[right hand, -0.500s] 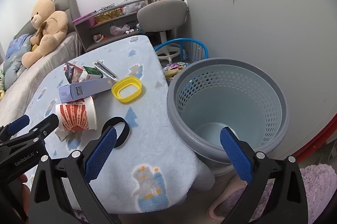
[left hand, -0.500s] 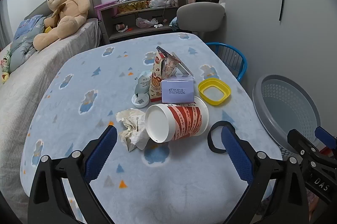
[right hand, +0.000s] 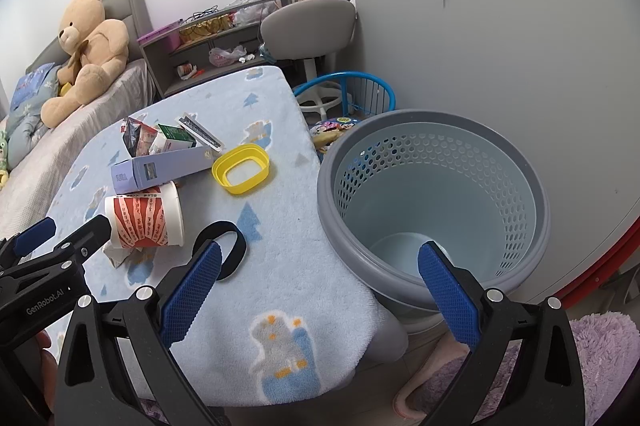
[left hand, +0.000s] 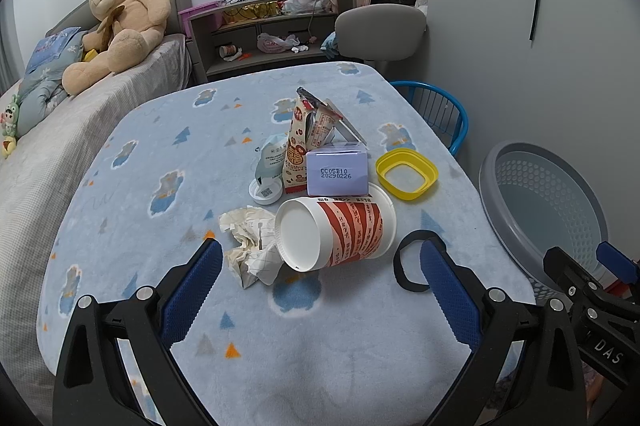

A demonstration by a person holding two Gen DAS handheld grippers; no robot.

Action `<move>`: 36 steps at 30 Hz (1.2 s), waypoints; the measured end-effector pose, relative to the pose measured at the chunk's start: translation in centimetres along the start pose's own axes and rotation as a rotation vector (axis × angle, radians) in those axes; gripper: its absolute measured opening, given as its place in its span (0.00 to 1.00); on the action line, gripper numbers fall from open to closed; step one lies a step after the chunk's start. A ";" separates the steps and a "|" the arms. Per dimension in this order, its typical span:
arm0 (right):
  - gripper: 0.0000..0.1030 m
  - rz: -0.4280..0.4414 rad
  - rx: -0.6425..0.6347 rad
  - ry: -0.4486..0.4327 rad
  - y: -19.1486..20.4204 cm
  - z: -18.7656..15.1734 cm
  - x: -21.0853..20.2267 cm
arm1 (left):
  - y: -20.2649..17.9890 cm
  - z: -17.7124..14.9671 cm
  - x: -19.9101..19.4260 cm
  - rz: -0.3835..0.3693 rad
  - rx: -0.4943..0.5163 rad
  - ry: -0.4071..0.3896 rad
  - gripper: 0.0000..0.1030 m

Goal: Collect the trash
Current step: 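Move both tools toward the items on the table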

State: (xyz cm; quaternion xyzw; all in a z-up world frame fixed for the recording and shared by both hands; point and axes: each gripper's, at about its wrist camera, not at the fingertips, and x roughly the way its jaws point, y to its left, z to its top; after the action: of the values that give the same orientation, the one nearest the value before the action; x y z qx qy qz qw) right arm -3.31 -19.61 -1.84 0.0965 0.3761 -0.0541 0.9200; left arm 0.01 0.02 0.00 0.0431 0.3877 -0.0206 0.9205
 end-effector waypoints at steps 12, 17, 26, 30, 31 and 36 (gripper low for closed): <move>0.94 0.025 -0.011 0.011 0.5 -0.6 0.6 | 1.1 -0.7 1.1 0.004 -0.014 0.015 0.92; 0.94 0.059 -0.027 0.029 1.2 -0.8 1.3 | 3.4 -1.4 1.1 0.014 -0.061 0.018 0.92; 0.94 0.160 -0.113 0.100 4.8 -1.3 3.7 | 7.1 -2.7 2.3 0.058 -0.106 0.065 0.92; 0.94 0.178 -0.145 0.138 6.2 -1.4 5.4 | 8.3 -2.9 3.0 0.076 -0.124 0.080 0.92; 0.94 0.177 -0.148 0.152 6.5 -1.4 6.0 | 8.7 -2.9 3.2 0.079 -0.131 0.085 0.92; 0.93 0.163 -0.148 0.192 6.8 -1.1 8.1 | 10.0 -3.2 4.4 0.081 -0.152 0.104 0.92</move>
State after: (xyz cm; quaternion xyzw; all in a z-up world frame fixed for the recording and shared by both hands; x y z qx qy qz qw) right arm 2.84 -12.90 -7.39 0.0631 0.4562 0.0583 0.8857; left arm 1.53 10.24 -4.73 -0.0101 0.4336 0.0483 0.8998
